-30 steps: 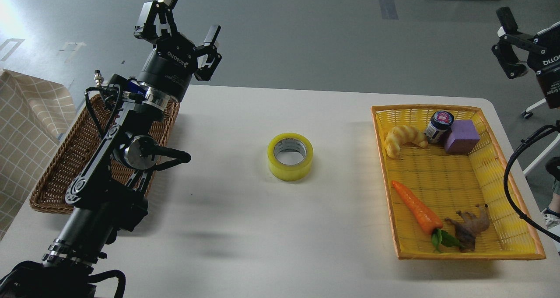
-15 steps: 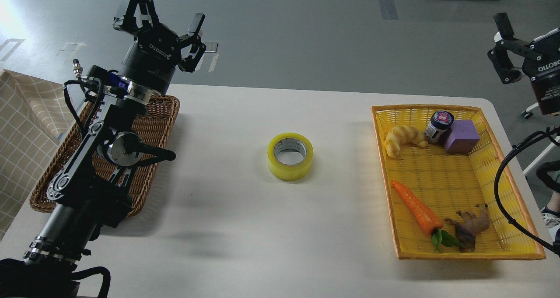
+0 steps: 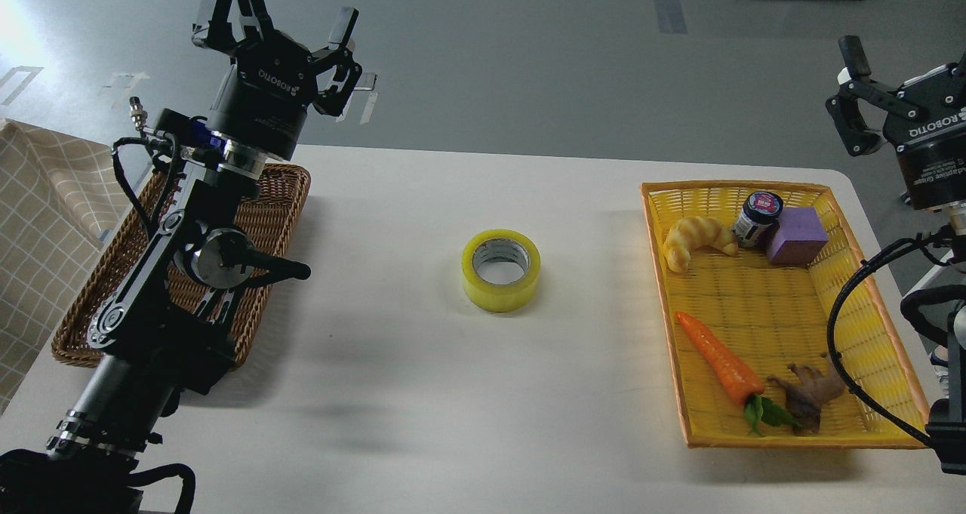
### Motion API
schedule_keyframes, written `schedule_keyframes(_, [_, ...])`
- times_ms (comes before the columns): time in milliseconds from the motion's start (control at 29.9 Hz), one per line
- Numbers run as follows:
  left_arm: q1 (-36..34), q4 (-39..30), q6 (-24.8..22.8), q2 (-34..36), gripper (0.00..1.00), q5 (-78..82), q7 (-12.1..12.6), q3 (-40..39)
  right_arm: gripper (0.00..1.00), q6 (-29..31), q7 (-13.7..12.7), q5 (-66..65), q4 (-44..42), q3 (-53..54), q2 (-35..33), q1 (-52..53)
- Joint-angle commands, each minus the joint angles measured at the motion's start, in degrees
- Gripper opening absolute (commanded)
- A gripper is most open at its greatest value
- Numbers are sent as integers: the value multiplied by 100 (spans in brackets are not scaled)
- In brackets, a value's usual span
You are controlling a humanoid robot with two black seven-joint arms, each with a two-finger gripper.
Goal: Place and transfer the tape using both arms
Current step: 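Raise the left arm above the wicker basket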
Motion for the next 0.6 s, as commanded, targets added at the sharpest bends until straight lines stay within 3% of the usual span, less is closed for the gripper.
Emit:
schedule_keyframes(0, [1,-69,-75,8,100,17,-5,15,100,0,-175,0,-17,-42,37,42])
schedule_keyframes(200, [-17,-86,-286,16,100,17,-5,85,100,0,-254,0,18,-60,275,104])
schedule_keyframes(568, [-34,-183,-155,139,100,410,4,147,100,0,-263,-8,44,-77,380,121])
